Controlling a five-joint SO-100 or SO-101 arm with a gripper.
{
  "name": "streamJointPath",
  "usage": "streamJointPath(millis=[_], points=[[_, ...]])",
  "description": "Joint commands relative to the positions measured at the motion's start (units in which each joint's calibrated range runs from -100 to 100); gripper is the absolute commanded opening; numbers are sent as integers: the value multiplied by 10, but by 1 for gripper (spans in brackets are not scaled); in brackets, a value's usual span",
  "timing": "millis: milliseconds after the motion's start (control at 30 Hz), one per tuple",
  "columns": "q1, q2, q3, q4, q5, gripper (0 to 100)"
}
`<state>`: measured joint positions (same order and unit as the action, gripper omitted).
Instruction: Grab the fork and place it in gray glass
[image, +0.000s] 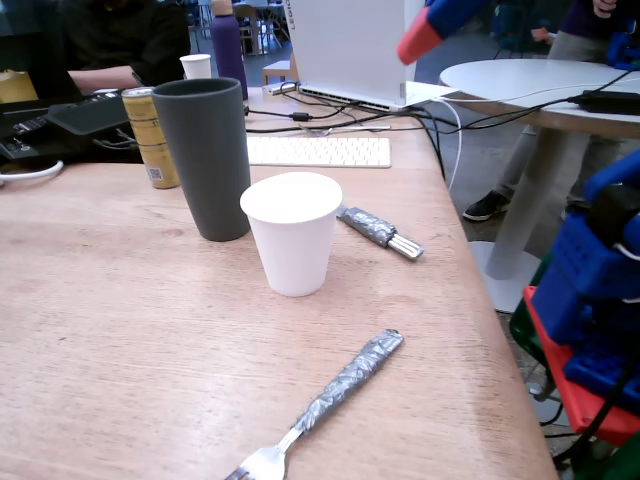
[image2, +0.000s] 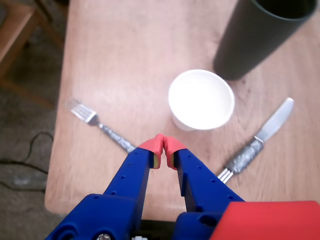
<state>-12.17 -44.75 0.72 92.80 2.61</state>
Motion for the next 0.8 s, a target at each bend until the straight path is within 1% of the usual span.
streamJointPath(millis=[0,167,267,467,567,633,767], points=[[-132,-10,21,2,18,0],[-301,-10,84,2,59,0],[-357,-10,88,1,59,0],[-344,2,88,-9,61,0],[-335,32,97,-9,94,0],[-293,87,97,-11,111,0],[-286,146,89,-12,115,0]])
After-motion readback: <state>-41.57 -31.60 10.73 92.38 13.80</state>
